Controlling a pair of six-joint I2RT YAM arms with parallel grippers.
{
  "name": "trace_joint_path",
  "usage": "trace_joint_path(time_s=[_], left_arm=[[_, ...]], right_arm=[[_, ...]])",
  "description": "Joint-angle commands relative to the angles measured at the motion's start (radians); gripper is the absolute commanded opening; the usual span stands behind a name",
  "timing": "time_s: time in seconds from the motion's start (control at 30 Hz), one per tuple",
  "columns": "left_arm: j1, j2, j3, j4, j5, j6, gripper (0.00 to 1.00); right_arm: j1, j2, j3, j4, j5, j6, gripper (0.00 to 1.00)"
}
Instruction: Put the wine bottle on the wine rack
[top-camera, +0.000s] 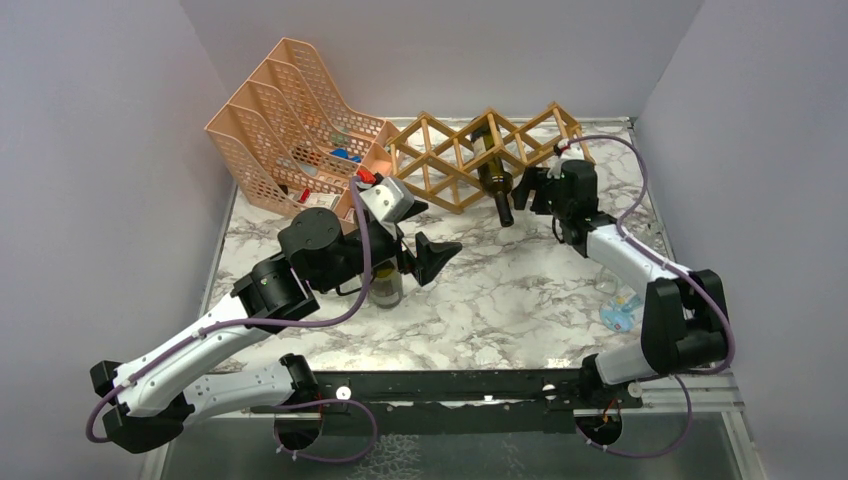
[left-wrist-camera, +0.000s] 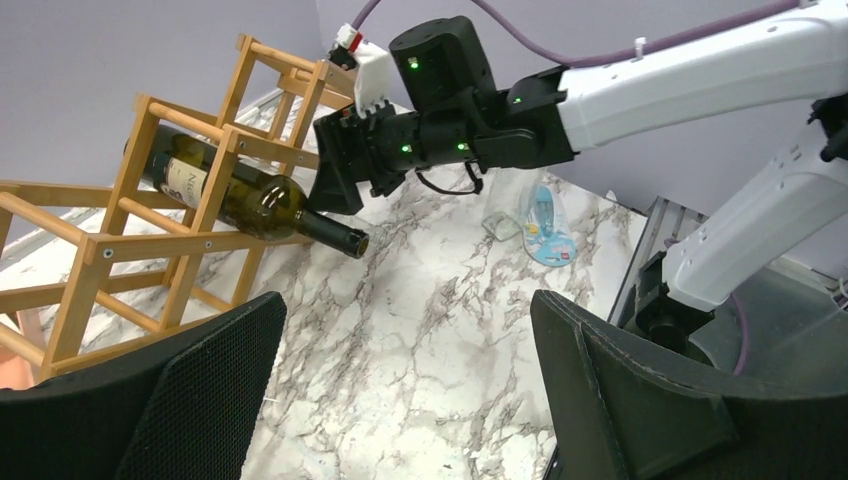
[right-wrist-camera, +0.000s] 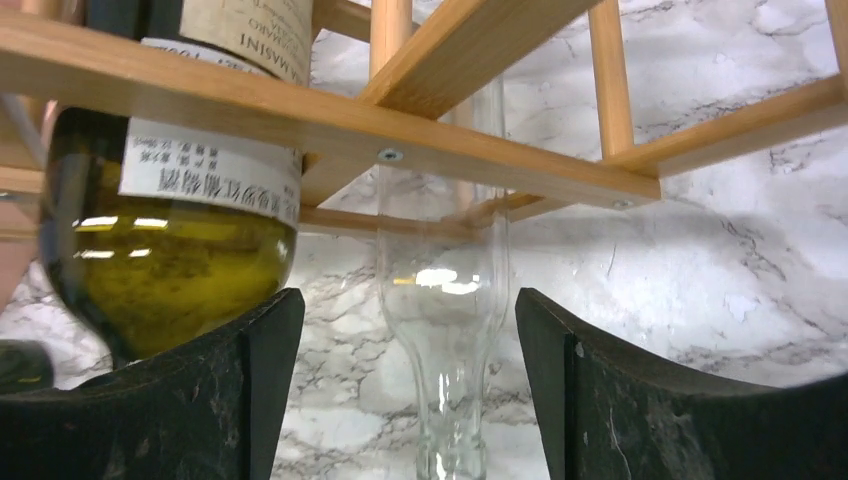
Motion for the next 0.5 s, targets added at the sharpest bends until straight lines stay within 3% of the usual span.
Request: trace_joint_path(time_s=[0.0,0.17,0.37,0.47], left_arm=[[0.001,-0.018,0.001,0.002,-0.024,-0.007,0.99],[0.001,-0.020,-0.007,0.002,-0.029,-0.005,0.99],[0.001,-0.012,-0.013,0.010,-0.030,-0.002,0.99],[0.001,-0.012,-0.011,0.010,-0.030,-0.001,0.99]], right_arm=[[0.002,-0.071,-0.045,-0.119,0.013,0.051,0.80],[0.001,-0.127,-0.093,-0.217,0.034,0.061,0.78],[0.002,-0.096,-0.099,-0.269,-0.003,0.038,0.69],[0.002,-0.050,-0.064,-0.270,-0.003,0.028,0.60]])
